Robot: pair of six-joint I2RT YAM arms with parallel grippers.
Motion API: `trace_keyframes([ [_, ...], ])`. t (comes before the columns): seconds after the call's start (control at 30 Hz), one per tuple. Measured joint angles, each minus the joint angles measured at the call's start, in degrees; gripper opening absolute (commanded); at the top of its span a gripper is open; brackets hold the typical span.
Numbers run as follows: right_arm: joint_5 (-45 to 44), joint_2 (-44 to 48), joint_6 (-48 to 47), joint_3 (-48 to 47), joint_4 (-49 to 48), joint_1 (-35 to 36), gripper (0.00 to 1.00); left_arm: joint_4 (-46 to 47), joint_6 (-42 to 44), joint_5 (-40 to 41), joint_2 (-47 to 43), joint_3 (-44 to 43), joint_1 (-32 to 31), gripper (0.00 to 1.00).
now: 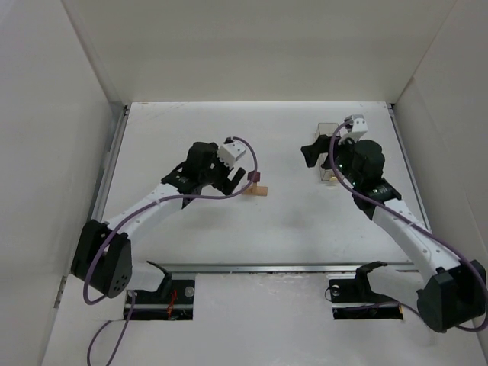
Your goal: Build the wood block tower
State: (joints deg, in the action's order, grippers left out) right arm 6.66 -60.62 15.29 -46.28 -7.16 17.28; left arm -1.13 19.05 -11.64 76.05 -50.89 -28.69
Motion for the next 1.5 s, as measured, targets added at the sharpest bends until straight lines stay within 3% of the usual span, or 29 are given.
trace_keyframes([
  [0.5, -10.7, -22.9, 6.7, -5.8, 9.6, 11.6, 1.0, 0.0, -2.4, 7.3, 9.0, -4.9, -1.6, 0.83],
  [0.9, -10.5, -29.0, 9.8, -8.6, 9.9, 14.3, 1.0, 1.2, -2.4, 6.1, 13.4, -7.8, -1.7, 0.83],
  [1.5, -7.6, -31.1, 10.7, -9.6, 10.2, 15.4, 1.0, 2.3, -2.2, 5.6, 14.9, -8.5, -3.4, 0.84],
])
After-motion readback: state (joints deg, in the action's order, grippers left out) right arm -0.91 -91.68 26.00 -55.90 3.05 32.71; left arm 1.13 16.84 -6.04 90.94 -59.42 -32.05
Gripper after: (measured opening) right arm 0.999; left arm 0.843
